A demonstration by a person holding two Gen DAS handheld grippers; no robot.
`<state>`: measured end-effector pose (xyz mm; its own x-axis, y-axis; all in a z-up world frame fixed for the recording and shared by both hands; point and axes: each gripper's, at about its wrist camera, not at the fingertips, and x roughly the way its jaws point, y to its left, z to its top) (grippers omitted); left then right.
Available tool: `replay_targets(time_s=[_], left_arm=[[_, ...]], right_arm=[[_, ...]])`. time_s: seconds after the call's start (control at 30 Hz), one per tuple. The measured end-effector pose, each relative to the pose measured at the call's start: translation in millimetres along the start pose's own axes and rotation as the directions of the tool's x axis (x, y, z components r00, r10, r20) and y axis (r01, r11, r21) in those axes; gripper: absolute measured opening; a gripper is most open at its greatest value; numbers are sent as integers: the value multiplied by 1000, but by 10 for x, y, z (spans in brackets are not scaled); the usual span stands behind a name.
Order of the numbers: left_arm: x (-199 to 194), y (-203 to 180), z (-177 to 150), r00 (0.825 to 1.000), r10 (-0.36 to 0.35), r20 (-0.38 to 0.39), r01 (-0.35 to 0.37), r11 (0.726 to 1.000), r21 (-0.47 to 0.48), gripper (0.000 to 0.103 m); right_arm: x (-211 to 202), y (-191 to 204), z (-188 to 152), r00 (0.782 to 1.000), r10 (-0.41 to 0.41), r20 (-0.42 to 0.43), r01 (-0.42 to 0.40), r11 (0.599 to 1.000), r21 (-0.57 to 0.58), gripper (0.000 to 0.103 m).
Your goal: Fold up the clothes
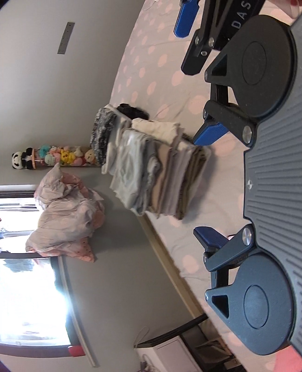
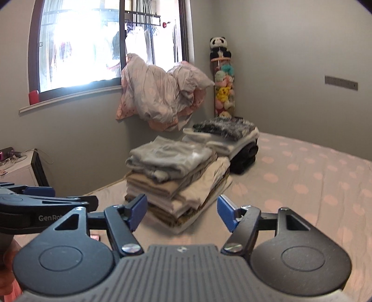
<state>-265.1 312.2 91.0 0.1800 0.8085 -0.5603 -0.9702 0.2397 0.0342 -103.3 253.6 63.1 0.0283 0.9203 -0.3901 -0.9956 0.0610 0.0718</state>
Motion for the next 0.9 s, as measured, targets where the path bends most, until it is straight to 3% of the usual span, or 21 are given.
replay_targets(time_s=[0.5,0.9], left_arm=[[-89,-64,-86,1000,5,14,-5,1000,6,90],[-39,-72,-176,1000,5,-23,-5,1000,9,87]], right_arm=[[-137,97,-70,1000,-19,-4,19,999,-39,72],[-64,103,-152,999,-21,-46,20,999,-30,72]])
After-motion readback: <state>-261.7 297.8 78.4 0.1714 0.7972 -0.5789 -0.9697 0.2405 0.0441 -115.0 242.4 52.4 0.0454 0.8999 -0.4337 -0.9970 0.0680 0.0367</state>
